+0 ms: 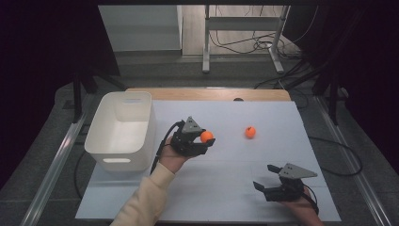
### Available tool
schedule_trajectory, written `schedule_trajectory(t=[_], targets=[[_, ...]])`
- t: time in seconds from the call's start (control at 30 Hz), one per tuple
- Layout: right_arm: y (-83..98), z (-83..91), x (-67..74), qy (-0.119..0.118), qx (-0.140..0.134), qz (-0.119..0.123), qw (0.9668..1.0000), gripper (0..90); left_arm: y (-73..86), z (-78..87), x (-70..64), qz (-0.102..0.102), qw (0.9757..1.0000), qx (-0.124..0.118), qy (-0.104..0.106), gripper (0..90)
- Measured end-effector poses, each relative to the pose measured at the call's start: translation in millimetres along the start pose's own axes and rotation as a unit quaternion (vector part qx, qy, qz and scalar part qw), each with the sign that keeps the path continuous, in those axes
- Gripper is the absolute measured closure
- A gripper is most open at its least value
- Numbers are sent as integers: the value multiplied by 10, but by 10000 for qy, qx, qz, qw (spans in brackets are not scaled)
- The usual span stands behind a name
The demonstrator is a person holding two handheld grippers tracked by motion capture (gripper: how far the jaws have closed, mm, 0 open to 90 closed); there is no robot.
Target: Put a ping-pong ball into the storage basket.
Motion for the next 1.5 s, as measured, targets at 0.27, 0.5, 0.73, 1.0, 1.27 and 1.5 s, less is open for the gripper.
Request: schedule_trajectory(t=[0.27, 0.5, 0.73, 1.0, 1.27, 1.5], targets=[[0, 4, -2, 25, 17, 2, 10000, 134, -11, 52, 36, 14, 10000, -53, -42, 496], [0, 3, -1, 16, 16, 9, 10000, 134, -21, 93, 55, 41, 9999, -119, -38, 496], [1, 4, -1, 20, 18, 25, 10000, 134, -15, 124, 89, 80, 9998, -153, -87, 496], [1, -1, 1, 29, 22, 24, 10000, 134, -21, 190, 137, 107, 9994, -252, -199, 496], [3, -3, 0, 37, 33, 39, 10000, 135, -12, 209, 179, 136, 9992, -272, -270, 496], [4, 0, 2, 47, 56, 51, 10000, 136, 6, 227, 220, 193, 9990, -288, -286, 496]])
Point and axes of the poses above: each handheld gripper's, and its own axes: z roughly backward along the jaws, y roughly out of its underside, x roughly to its left, the point moved 4 cm from there along -z, roughly forward along the jaws, and after that the axes turned 12 degrees about x, right-handed, at the moved point
